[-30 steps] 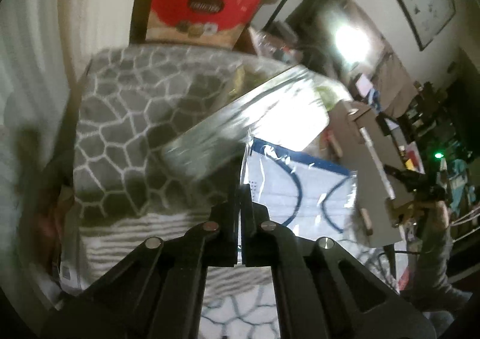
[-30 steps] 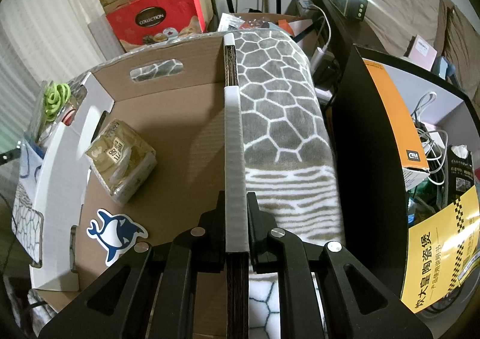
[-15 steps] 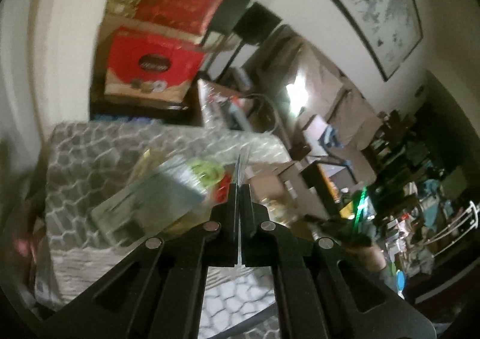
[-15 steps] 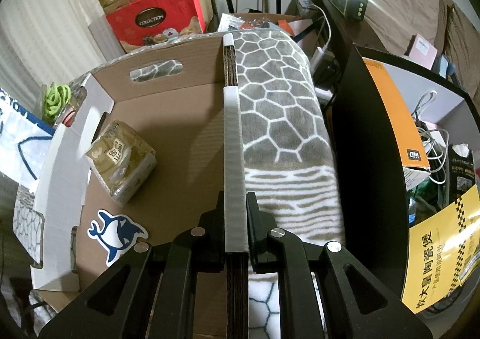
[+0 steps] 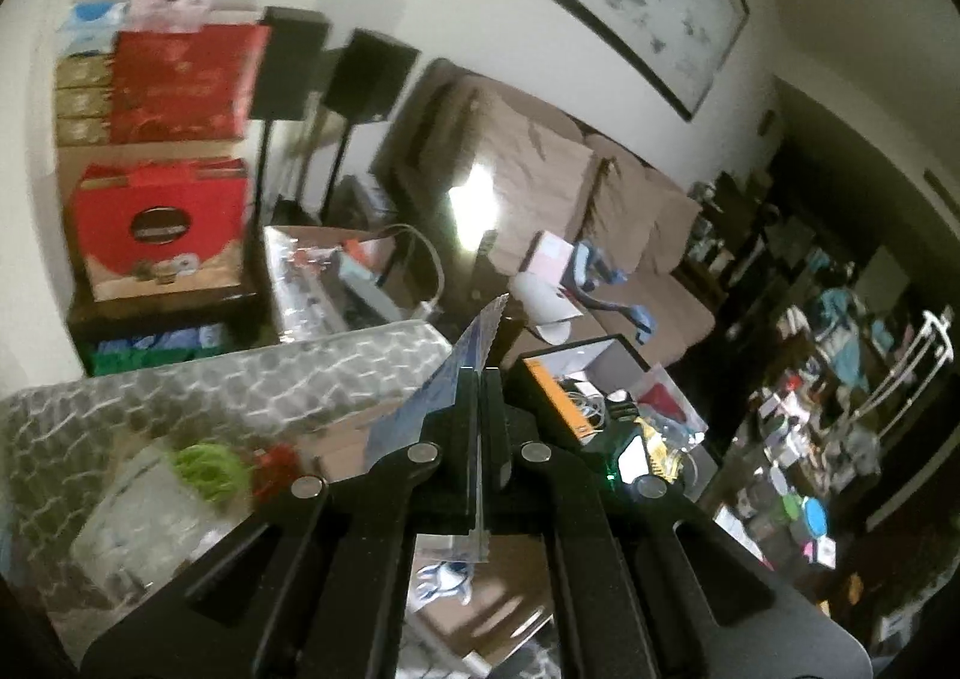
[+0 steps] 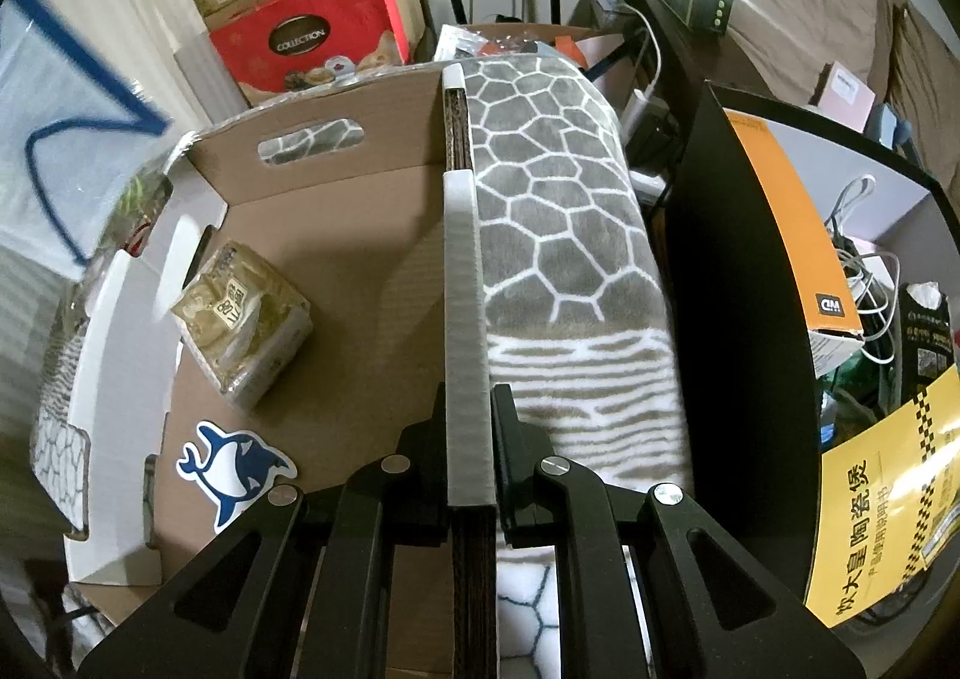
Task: Organize objects
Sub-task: 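Lift the bagged mask with the left tool and carry it over the box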
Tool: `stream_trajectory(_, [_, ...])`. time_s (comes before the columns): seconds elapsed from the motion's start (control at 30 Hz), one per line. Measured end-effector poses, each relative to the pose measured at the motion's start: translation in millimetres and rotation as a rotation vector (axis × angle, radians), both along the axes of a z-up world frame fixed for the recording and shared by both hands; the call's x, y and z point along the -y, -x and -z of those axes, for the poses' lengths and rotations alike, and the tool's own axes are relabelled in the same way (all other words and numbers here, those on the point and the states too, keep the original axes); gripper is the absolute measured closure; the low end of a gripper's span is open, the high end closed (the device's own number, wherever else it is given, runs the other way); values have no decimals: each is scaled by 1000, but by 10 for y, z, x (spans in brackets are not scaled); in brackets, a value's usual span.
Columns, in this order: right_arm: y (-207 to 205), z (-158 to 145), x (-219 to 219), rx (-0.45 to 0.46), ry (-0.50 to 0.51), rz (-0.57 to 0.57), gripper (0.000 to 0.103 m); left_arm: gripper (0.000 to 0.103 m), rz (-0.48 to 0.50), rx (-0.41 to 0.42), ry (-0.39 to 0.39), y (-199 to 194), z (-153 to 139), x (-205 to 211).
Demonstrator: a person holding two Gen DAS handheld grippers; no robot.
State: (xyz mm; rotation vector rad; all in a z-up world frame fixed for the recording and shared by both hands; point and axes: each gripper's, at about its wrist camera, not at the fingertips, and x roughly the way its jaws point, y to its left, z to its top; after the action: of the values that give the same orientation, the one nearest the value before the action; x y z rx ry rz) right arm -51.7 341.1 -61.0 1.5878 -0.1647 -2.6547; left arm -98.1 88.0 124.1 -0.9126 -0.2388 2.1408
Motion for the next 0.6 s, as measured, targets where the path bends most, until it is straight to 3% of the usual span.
stream_trajectory(0.17, [1,0,0,1,1,0,92,103,104,55,33,-80,250,-532])
stream_trajectory(0.3, [-1,1,-2,-1,4,1,92,103,184,123,92,-238,652,-891])
stream_trajectory(0.6, [-8,2,0,-3,13,3,92,103,295,282,186,-474,1536,-1254])
